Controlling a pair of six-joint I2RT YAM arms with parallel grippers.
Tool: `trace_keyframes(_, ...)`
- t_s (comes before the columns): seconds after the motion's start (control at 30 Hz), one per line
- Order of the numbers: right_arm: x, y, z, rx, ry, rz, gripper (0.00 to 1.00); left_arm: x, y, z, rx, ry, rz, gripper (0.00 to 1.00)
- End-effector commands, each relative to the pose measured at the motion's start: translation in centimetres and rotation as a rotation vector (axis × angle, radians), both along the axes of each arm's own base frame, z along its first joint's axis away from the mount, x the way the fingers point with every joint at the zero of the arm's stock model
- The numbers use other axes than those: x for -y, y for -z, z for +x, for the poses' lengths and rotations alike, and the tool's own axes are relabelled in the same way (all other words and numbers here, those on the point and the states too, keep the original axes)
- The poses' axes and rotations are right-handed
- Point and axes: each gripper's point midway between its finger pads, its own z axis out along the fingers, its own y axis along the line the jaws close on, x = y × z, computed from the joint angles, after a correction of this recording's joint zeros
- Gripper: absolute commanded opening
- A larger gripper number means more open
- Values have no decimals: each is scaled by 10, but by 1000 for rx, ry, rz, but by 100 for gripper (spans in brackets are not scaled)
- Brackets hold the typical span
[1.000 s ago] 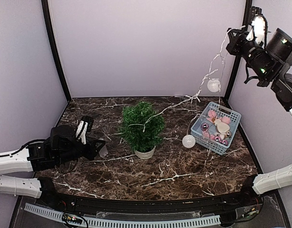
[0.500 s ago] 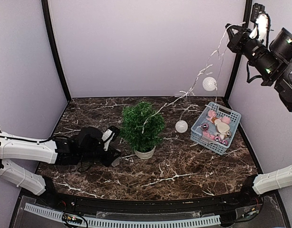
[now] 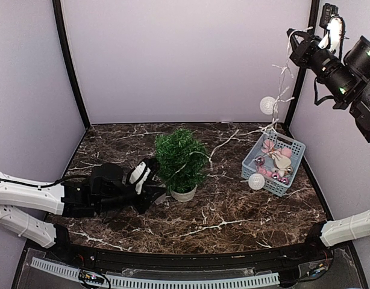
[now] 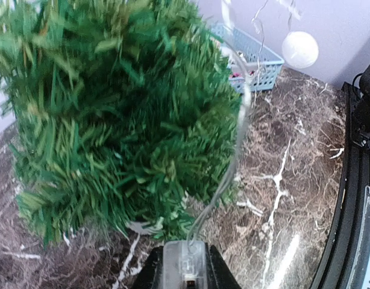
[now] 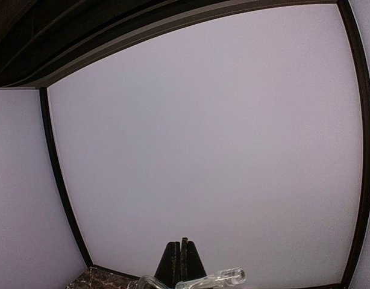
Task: Decorate the small christmas tree
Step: Pass from the left arm to the right
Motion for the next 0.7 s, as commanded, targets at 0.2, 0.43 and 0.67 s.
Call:
trace_keyframes(0.2, 10, -13, -10, 52, -7, 58, 0, 17, -33, 4, 209, 66, -53, 0)
trace_keyframes(0.43, 8, -14, -9, 47, -13, 52, 0, 38, -32, -1, 305, 114, -37, 2)
trace_keyframes(0.67, 4, -9, -8, 36, -31, 52, 0, 45, 6, -3, 221, 134, 25, 3)
